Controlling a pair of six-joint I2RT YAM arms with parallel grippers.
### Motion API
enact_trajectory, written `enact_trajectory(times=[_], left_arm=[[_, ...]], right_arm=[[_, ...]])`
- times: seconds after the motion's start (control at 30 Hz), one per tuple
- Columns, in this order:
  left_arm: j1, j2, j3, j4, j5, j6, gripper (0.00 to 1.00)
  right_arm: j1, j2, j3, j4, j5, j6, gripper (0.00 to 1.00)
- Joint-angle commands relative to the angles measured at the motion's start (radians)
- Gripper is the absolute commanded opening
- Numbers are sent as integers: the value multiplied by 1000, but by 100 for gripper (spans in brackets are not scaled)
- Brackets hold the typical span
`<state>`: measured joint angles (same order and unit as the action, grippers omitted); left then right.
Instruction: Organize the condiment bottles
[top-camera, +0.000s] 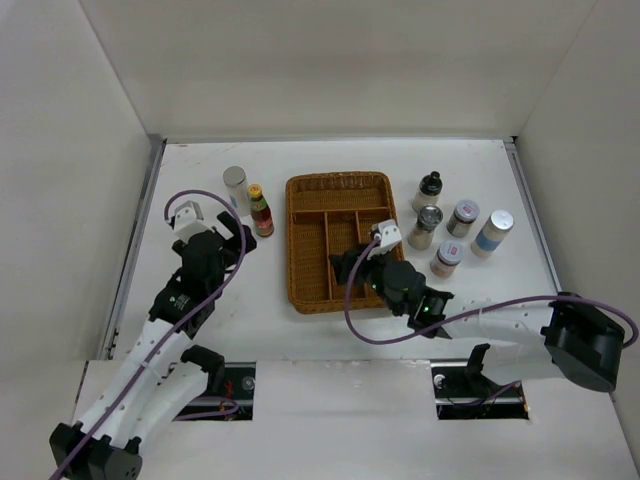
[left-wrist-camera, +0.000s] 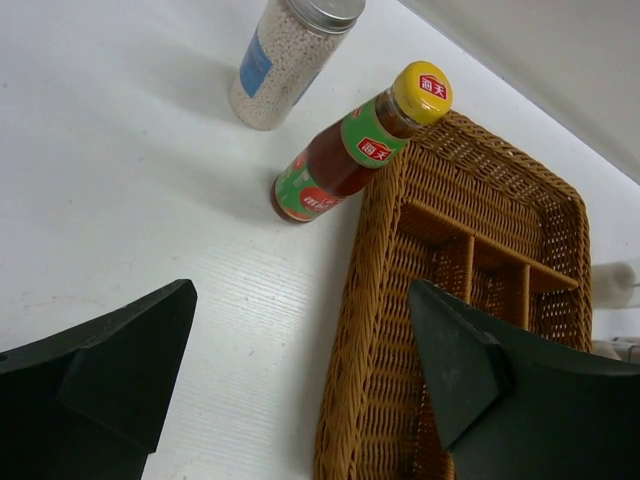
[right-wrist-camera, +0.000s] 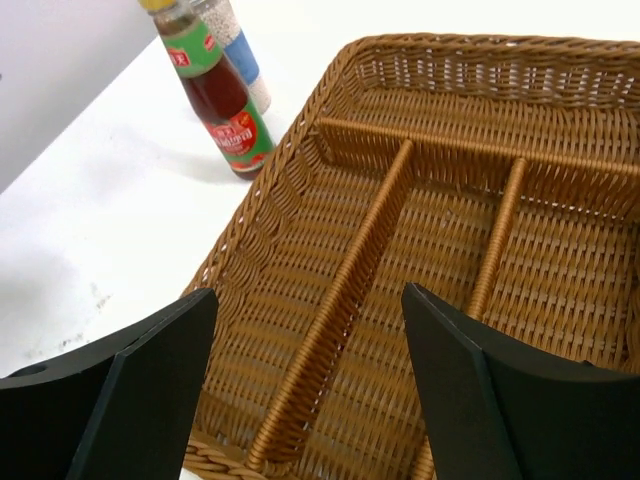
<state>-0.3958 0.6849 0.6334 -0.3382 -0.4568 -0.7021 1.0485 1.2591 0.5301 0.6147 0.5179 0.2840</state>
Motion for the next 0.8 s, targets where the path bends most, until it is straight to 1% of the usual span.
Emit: enact_trajectory(times=[0.0, 0.03, 0.1, 0.13, 0.17, 0.2, 0.27, 0.3, 0.33, 0.4, 0.43, 0.47, 0.53, 0.57, 0.6, 0.67, 0.77], left_arm=[[-1, 2, -29, 74, 17, 12, 88], [-1, 4, -32, 91, 17, 13, 89], [1, 21, -32, 148, 14, 29, 89], [1, 33, -25, 171, 15, 47, 88], [-2, 44, -15, 183, 12, 64, 88], [-10, 59, 0, 194, 6, 81, 87], [-25, 94, 32, 215, -12, 113, 86], [-28, 114, 47, 231, -28, 140, 86], [-31, 139, 64, 246, -40, 165, 85], [-44, 189, 98, 263, -54, 200, 84], [-50, 218, 115, 265, -59, 213, 84], [-53, 246, 132, 266, -62, 222, 84], [-59, 301, 161, 274, -71, 230, 84], [-65, 327, 173, 286, -66, 237, 84], [-70, 352, 186, 297, -63, 248, 84], [-74, 405, 209, 318, -69, 274, 82], [-71, 484, 238, 361, -78, 303, 79]], right_arm=[[8, -24, 25, 92, -4, -14, 82], [8, -30, 19, 92, -4, -11, 81], [5, -46, 7, 92, -4, -6, 77], [2, -52, 2, 92, -2, -5, 74], [-5, -58, -4, 92, -2, -2, 69], [-9, -66, -8, 91, -2, 0, 58], [-18, -78, -13, 80, -4, 9, 31], [-25, -85, -16, 77, -4, 15, 22], [-32, -90, -18, 69, -5, 23, 19], [-49, -95, -19, 50, -12, 46, 20], [-57, -92, -19, 43, -13, 55, 25], [-61, -86, -19, 43, -15, 61, 33], [-72, -78, -24, 54, -22, 66, 53], [-78, -73, -24, 56, -28, 67, 60], [-83, -67, -24, 57, -35, 67, 65], [-91, -55, -21, 54, -51, 73, 70], [-92, -41, -16, 56, -74, 78, 71]])
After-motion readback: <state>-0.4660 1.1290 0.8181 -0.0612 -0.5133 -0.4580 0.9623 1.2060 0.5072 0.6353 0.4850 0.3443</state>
